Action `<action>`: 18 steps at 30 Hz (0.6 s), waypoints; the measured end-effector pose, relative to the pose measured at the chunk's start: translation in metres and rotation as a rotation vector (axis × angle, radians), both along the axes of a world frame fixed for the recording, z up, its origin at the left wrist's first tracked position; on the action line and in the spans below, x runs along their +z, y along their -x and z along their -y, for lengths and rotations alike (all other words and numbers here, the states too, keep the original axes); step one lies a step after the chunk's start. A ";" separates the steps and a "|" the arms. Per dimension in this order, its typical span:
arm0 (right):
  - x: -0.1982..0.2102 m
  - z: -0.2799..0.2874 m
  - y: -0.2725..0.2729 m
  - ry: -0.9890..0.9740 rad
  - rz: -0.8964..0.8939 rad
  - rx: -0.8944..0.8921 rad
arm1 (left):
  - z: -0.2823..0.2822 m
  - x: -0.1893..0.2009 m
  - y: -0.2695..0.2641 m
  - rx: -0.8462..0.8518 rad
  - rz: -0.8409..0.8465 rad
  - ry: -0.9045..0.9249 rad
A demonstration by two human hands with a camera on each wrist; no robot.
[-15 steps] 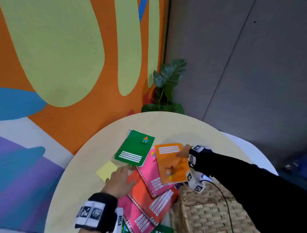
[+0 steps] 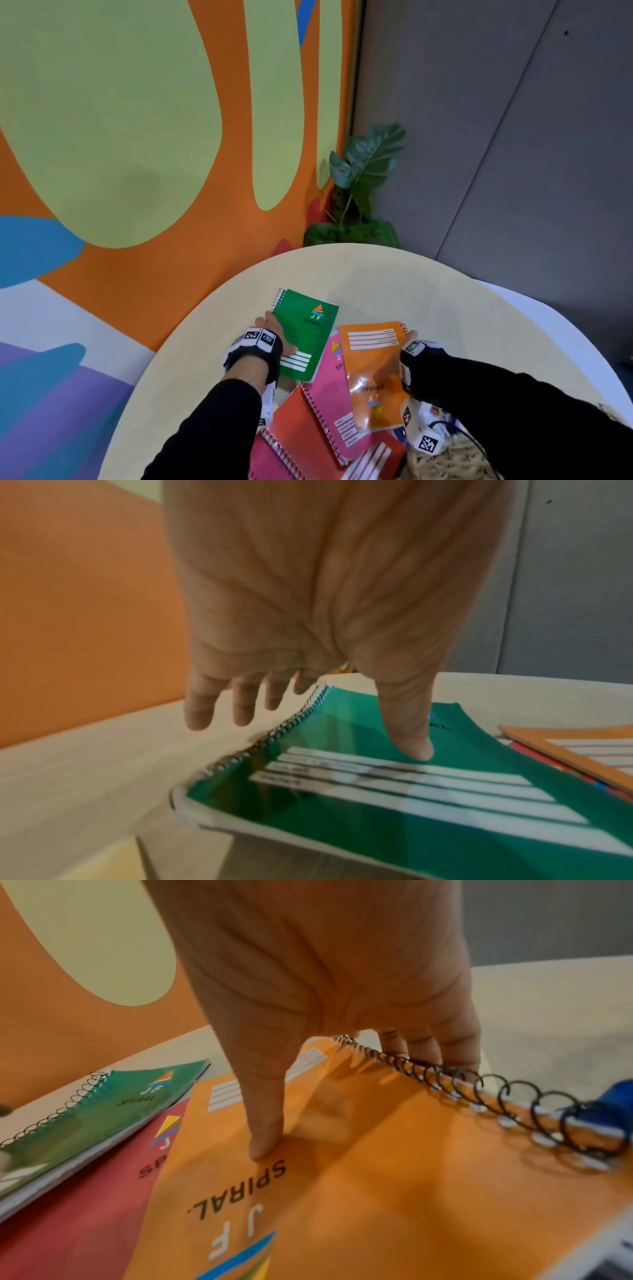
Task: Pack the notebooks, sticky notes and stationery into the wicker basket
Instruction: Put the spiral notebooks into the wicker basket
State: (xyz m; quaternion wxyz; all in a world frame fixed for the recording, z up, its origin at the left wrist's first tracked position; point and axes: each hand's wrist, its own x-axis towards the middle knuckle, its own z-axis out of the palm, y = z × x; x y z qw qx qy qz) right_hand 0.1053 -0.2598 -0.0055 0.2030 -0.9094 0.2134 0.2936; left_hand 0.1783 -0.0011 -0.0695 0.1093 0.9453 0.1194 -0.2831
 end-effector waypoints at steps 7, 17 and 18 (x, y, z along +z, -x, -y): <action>0.018 0.003 -0.027 -0.103 -0.063 0.119 | 0.001 -0.036 -0.021 0.020 0.003 -0.085; 0.135 0.056 0.063 -0.358 0.339 0.256 | -0.007 0.054 0.000 -0.011 0.285 0.262; 0.143 0.065 0.075 -0.255 0.423 0.364 | -0.008 0.064 0.009 0.009 0.340 0.311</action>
